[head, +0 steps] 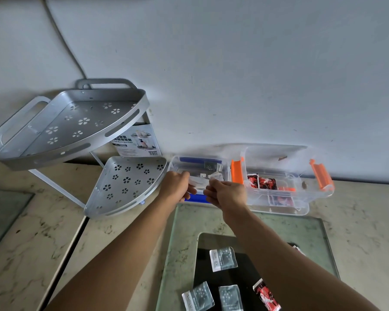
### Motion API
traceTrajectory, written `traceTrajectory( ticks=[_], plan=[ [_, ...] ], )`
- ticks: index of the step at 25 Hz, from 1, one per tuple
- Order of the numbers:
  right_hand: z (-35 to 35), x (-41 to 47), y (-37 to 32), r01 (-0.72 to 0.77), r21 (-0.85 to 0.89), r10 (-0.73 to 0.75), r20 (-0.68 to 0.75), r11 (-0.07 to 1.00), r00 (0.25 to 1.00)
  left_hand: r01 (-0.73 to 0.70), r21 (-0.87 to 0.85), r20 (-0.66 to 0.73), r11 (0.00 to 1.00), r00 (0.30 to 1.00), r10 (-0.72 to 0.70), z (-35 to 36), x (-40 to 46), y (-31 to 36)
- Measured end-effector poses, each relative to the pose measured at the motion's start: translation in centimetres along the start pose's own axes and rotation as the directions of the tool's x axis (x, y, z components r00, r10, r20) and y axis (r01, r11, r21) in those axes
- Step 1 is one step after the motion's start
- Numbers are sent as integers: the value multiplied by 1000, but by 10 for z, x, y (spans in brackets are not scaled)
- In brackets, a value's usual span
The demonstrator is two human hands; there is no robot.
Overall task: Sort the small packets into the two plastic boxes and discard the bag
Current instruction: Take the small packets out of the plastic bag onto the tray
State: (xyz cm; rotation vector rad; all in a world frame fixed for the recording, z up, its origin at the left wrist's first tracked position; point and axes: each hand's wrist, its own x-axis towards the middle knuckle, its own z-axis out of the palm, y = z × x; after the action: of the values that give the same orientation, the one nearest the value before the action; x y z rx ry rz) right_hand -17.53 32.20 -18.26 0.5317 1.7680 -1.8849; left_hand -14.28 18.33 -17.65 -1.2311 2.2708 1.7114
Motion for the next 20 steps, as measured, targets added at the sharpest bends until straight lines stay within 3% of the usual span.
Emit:
traceTrajectory(
  ticks=[6, 11, 20],
  plan=[
    [-9, -20, 2, 37, -18, -35, 79, 999, 996, -20, -32, -16, 999, 1000, 20, -9, -20, -2],
    [-21, -52, 4, 71, -9, -69, 173, 997, 982, -27, -170, -32, 985, 999, 22, -18, -50, -8],
    [-53, -90, 11, 196, -163, -154, 240, 967, 958, -1, -414, 117, 910, 992, 55, -23, -120, -28]
  ],
)
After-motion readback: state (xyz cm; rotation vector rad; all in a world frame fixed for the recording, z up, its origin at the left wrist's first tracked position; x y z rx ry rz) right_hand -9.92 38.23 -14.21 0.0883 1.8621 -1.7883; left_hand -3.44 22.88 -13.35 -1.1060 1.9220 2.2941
